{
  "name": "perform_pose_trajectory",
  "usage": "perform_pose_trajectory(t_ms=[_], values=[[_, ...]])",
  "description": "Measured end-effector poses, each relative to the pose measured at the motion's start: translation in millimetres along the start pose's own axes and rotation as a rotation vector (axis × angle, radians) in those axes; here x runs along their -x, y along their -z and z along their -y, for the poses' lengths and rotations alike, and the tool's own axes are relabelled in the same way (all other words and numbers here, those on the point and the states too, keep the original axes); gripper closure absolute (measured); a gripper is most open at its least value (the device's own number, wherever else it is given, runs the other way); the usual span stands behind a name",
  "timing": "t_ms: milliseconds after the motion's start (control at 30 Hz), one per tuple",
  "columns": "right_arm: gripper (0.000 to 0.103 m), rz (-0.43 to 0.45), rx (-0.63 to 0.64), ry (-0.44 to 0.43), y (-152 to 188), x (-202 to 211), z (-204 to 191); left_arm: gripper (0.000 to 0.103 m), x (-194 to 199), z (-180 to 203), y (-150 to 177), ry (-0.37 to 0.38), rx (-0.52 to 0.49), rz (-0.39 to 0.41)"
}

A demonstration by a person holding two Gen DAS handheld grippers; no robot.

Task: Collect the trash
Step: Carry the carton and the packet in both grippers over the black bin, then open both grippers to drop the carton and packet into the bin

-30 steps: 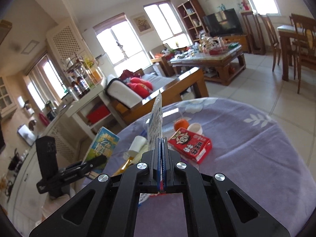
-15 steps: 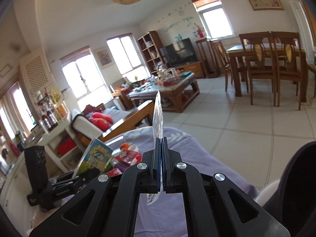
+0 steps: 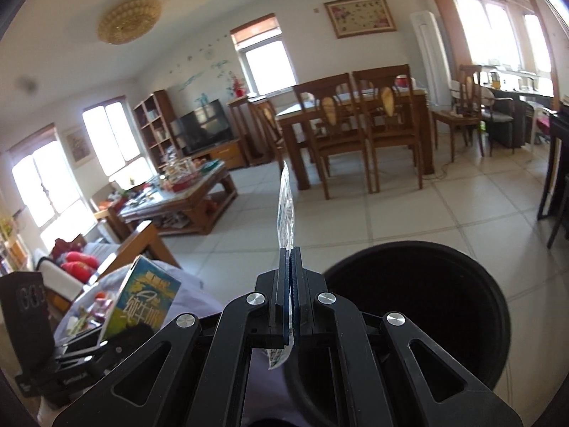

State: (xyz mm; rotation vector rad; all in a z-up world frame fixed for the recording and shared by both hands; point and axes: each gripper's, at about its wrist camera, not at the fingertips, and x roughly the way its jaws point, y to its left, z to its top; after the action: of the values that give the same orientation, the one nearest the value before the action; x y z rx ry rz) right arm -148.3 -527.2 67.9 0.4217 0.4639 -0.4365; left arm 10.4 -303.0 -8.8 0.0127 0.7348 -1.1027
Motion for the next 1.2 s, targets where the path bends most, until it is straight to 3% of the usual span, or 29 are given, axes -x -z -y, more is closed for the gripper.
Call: perform_pose_trajectory(t_ms=[133,267,400,767,800,833,867,900,933,1200], values=[[0.101,-0.034,-0.044,0.070,10,-4,47,0.062,-43,32,2,0.102,-0.011,-0.066],[0.101,-0.071,-0.068,0.093,21,-13,71,0.062,-73,56,4,0.145,-0.013,-0.113],[0.101,-0.107,-0.091,0.105,24,-27,83,0.061,-98,68,5,0.148,-0.034,-0.156],[0.099,-0.160,-0.158,0.171,26,-43,87,0.059,-121,91,16,0.114,-0.043,-0.251],[0.094,-0.167,-0.166,0.169,25,-45,87,0.054,-121,92,16,0.112,-0.043,-0.257],[0.081,-0.166,-0.171,0.171,26,-46,88,0.044,-121,93,17,0.106,-0.043,-0.255],[0.073,-0.158,-0.170,0.183,26,-46,90,0.041,-120,94,17,0.100,-0.047,-0.242],[0.056,-0.148,-0.165,0.199,26,-44,89,0.037,-117,95,17,0.094,-0.054,-0.227],[0.046,-0.135,-0.158,0.213,25,-43,88,0.033,-115,95,16,0.090,-0.061,-0.217],[0.045,-0.092,-0.130,0.160,28,-36,78,0.031,-74,88,17,0.039,-0.082,-0.139]])
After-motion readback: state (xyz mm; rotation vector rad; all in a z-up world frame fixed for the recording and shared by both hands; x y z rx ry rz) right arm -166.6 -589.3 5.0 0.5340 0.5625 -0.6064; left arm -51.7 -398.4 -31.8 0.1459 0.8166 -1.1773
